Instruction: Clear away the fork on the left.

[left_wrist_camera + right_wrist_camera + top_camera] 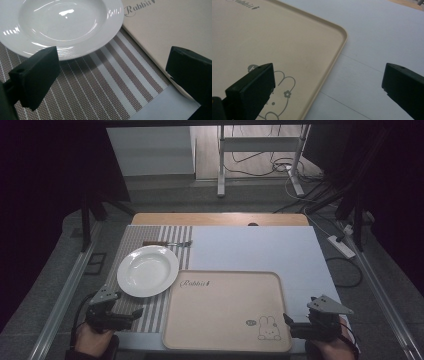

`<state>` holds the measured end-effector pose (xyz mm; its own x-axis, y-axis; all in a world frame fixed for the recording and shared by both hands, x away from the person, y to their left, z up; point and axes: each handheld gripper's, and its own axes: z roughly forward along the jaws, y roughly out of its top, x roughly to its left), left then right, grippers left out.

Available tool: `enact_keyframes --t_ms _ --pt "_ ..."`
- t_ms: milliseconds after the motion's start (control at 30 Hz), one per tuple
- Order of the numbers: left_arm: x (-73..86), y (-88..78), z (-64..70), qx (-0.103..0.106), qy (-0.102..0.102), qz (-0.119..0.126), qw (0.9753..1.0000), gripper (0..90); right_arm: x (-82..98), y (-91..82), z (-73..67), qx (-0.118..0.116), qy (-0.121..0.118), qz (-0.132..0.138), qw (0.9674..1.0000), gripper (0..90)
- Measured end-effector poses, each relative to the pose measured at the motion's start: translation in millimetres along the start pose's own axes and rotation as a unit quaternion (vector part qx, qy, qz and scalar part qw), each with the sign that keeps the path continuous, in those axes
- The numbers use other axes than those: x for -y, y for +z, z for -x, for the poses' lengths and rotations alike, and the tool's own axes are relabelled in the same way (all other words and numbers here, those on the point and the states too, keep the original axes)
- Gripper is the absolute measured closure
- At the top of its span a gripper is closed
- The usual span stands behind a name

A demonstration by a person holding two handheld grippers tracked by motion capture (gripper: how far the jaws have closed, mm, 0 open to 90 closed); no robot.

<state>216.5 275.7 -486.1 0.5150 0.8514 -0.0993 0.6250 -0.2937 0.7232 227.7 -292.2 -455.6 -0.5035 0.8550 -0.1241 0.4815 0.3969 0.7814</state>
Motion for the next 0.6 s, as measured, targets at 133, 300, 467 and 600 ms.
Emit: enact_keyframes --t_ms 133,300,467,600 --pt "-0.1 0.4 -0.9 0.003 -0.003 0.0 1.0 0.5 -0.3 0.5 -1.1 -0.002 -0.006 -0.004 1.0 0.0" --pt "-0.1 0.7 -2.1 0.003 -0.008 -0.003 1.0 0.7 -0.3 1.0 -2.0 -0.002 -0.01 -0.005 0.9999 0.0" --pt "-0.1 0.7 -2.5 0.007 -0.008 -0.003 0.9999 0.4 -0.7 1.5 -2.5 -0.003 -0.014 -0.009 0.9999 0.0" --pt "-0.1 0.3 -3.3 0.014 -0.008 -0.003 0.9999 0.1 -0.8 1.9 -2.5 -0.001 -0.013 -0.01 0.9999 0.0"
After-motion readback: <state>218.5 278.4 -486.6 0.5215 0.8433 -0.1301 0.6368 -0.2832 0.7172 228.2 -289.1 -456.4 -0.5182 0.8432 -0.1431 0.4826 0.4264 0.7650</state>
